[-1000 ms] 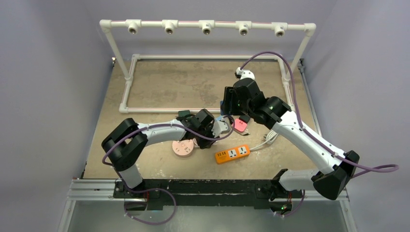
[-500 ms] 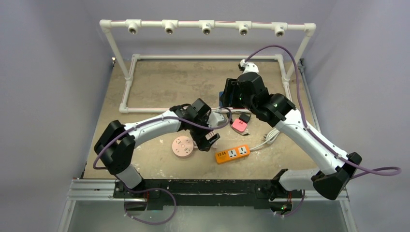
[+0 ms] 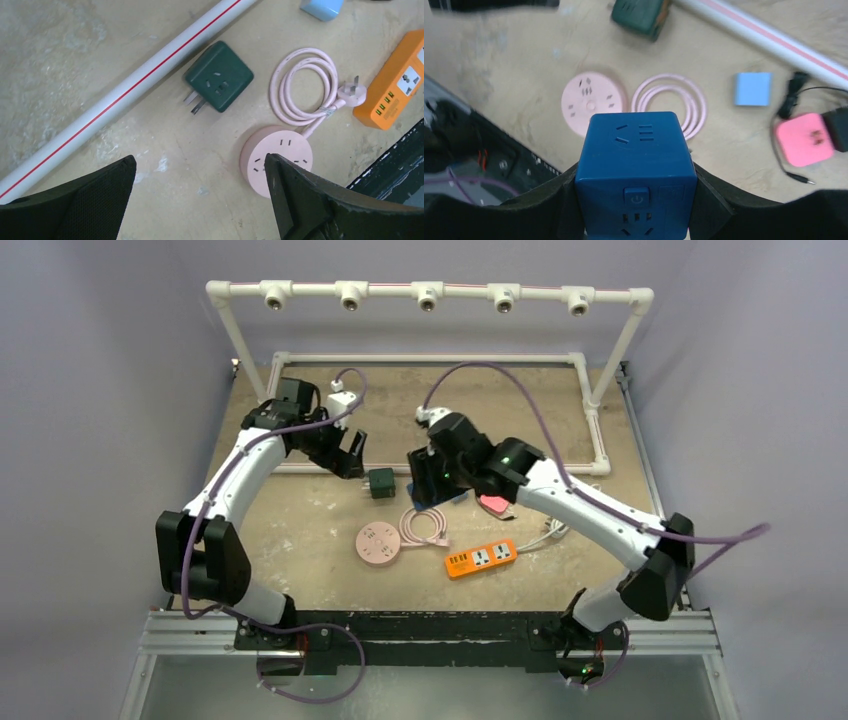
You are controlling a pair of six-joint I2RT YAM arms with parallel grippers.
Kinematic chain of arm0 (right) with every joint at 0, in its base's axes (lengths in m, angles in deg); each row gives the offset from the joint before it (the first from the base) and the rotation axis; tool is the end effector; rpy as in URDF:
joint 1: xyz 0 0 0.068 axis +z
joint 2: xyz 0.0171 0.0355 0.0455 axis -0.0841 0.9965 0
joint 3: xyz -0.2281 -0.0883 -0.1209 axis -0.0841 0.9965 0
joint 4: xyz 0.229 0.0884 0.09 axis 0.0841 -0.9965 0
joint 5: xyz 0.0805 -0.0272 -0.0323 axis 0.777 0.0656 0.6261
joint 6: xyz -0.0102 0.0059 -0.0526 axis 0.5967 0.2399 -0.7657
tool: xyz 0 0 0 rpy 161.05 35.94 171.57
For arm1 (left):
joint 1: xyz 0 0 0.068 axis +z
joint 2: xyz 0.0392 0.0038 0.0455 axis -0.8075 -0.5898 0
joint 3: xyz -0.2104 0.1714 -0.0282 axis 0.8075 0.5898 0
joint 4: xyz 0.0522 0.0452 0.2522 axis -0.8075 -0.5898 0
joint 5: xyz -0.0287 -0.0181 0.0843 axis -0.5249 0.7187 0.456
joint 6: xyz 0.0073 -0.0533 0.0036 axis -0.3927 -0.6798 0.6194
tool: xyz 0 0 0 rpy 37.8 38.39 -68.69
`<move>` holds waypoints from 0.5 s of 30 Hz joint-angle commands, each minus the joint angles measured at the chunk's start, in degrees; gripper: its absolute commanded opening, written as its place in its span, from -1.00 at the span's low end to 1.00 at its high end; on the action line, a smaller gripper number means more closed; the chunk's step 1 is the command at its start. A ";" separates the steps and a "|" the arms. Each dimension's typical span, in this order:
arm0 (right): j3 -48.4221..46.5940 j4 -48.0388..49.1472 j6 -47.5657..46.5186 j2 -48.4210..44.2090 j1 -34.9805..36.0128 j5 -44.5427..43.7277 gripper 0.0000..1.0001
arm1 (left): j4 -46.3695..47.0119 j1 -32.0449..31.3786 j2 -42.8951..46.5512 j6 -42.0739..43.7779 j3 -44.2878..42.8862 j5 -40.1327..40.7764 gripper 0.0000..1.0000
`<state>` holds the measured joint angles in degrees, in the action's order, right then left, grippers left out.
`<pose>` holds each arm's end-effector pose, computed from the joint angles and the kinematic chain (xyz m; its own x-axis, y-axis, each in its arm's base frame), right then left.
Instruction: Insert the plug
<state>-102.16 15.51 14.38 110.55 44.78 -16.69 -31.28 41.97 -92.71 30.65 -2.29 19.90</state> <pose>0.2062 0.2369 0.3543 -0.7114 -0.1805 -0.6792 -0.4499 0.8594 0.2428 0.3015 -0.0793 0.2902 -0.7152 0.3710 -0.5924 0.5962 0.7662 -0.2399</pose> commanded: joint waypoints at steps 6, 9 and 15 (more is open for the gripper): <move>-5.87 -0.90 -4.59 7.05 6.63 8.96 -0.92 | 4.53 7.53 2.54 -1.98 3.40 5.22 0.98; -6.61 -1.14 -5.86 9.28 7.90 10.90 -0.93 | 5.27 9.72 2.04 -3.06 3.95 7.39 0.98; -9.96 -3.67 -9.48 14.63 10.54 13.06 -0.96 | 5.65 15.93 0.21 -2.53 5.47 7.99 0.98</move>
<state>-108.13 12.58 8.63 123.03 53.37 -6.81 -27.76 54.11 -92.45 29.15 1.90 26.85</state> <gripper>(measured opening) 0.627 0.991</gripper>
